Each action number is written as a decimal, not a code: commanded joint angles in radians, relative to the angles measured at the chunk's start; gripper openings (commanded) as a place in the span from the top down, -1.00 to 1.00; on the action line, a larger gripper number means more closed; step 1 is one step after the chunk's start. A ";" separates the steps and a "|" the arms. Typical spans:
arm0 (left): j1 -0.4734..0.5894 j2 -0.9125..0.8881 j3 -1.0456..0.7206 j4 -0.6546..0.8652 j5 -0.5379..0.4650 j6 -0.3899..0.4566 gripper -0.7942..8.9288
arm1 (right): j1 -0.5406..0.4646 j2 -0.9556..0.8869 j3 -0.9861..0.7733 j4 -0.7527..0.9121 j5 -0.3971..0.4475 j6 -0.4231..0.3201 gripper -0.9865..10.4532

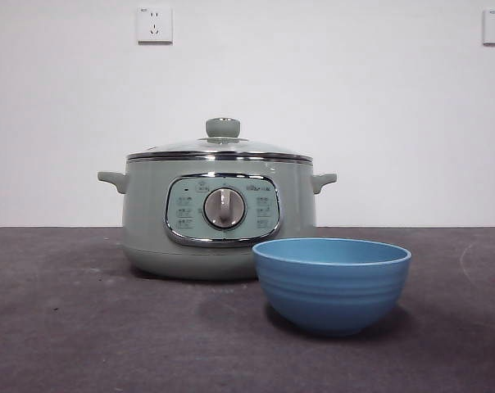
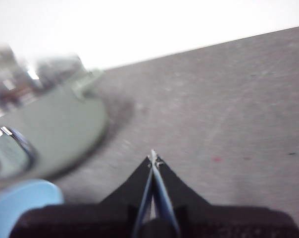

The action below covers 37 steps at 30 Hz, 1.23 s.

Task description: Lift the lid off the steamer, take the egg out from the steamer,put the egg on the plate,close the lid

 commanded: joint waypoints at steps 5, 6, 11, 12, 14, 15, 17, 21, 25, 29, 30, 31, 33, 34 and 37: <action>0.002 0.014 0.174 -0.007 0.043 -0.082 0.85 | 0.002 0.028 0.136 0.035 -0.049 0.163 0.86; 0.002 0.023 0.199 -0.017 0.050 -0.082 0.85 | 0.002 0.038 0.162 0.033 -0.063 0.163 0.86; 0.002 0.106 0.344 -0.078 0.140 -0.081 0.85 | 0.002 0.143 0.321 0.013 -0.206 0.134 0.86; 0.002 0.129 0.376 -0.090 0.165 -0.080 0.85 | 0.002 0.175 0.359 0.003 -0.233 0.116 0.86; 0.003 0.175 0.437 -0.114 0.208 -0.076 0.85 | 0.002 0.241 0.436 -0.037 -0.284 0.081 0.86; 0.003 0.199 0.469 -0.126 0.230 -0.075 0.85 | 0.002 0.281 0.480 -0.070 -0.309 0.065 0.86; 0.002 0.247 0.526 -0.144 0.275 -0.073 0.85 | 0.002 0.358 0.569 -0.150 -0.352 0.029 0.86; 0.002 0.340 0.637 -0.197 0.372 -0.053 0.85 | 0.003 0.512 0.755 -0.341 -0.420 -0.090 0.86; 0.002 0.426 0.742 -0.303 0.468 0.005 0.85 | 0.004 0.648 0.925 -0.543 -0.420 -0.210 0.86; 0.002 0.495 0.825 -0.429 0.489 0.081 0.85 | 0.005 0.750 1.049 -0.720 -0.420 -0.315 0.86; 0.002 0.510 0.844 -0.464 0.491 0.103 0.85 | 0.008 0.773 1.075 -0.765 -0.419 -0.343 0.86; 0.002 0.523 0.861 -0.495 0.499 0.122 0.85 | 0.013 0.793 1.096 -0.807 -0.420 -0.369 0.86; 0.002 0.545 0.882 -0.541 0.516 0.154 0.85 | 0.025 0.822 1.121 -0.860 -0.419 -0.391 0.86; 0.002 0.555 0.889 -0.557 0.515 0.166 0.85 | 0.032 0.832 1.127 -0.870 -0.419 -0.392 0.86; 0.002 0.574 0.895 -0.571 0.511 0.171 0.85 | 0.040 0.840 1.127 -0.872 -0.418 -0.392 0.85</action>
